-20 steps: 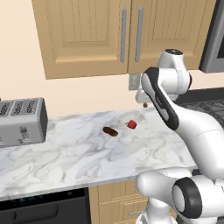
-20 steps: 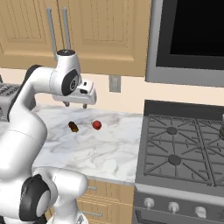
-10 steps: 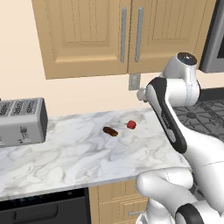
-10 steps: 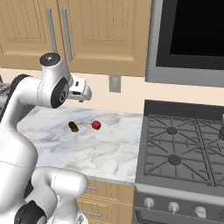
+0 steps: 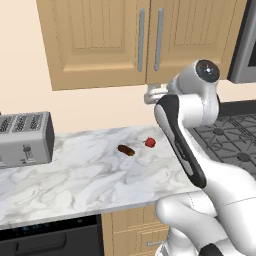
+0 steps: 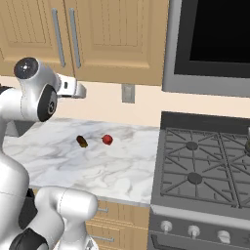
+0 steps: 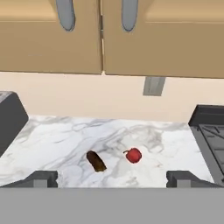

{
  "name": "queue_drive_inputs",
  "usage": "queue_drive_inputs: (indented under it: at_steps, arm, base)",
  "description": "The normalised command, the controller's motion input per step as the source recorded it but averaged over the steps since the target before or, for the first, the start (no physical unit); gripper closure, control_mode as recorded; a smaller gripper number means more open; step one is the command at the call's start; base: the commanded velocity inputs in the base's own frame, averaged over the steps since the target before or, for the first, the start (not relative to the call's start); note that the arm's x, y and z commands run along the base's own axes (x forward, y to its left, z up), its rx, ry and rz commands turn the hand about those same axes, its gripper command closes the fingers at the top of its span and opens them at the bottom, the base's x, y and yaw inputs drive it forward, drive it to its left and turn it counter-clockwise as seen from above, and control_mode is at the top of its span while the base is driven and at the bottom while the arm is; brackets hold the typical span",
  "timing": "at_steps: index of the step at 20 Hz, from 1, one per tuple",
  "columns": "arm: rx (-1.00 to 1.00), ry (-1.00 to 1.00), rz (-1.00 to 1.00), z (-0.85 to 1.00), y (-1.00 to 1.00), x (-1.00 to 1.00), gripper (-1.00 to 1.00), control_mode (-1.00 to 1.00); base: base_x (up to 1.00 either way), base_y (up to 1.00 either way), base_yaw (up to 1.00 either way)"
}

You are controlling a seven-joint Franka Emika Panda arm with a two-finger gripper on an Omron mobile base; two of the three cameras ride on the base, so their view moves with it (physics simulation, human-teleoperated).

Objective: Pick the pan from the cabinet and place it on the stove. Then turn on the stove burner for the pan.

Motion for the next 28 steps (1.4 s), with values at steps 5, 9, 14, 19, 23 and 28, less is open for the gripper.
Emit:
queue_drive_inputs:
  at_steps: [5, 9, 14, 19, 23, 28]
  arm:
    - [-0.01, -0.19, -0.05, 0.57, 0.25, 0.17, -1.0, -1.0]
    - [-0.01, -0.18, -0.08, 0.41, 0.07, 0.22, -1.0, -1.0]
    - [0.0, -0.16, -0.01, 0.29, 0.0, 0.21, -1.0, -1.0]
    - [0.0, -0.15, 0.0, 0.29, -0.01, 0.12, -1.0, -1.0]
    - [0.0, -0.18, 0.04, 0.26, 0.0, 0.08, -1.0, -1.0]
    - [0.0, -0.22, 0.06, 0.21, -0.08, 0.01, -1.0, -1.0]
  base:
    - [0.0, 0.0, 0.0]
    - [0.0, 0.0, 0.0]
    - [0.0, 0.0, 0.0]
    - [0.0, 0.0, 0.0]
    - [0.0, 0.0, 0.0]
    - [0.0, 0.0, 0.0]
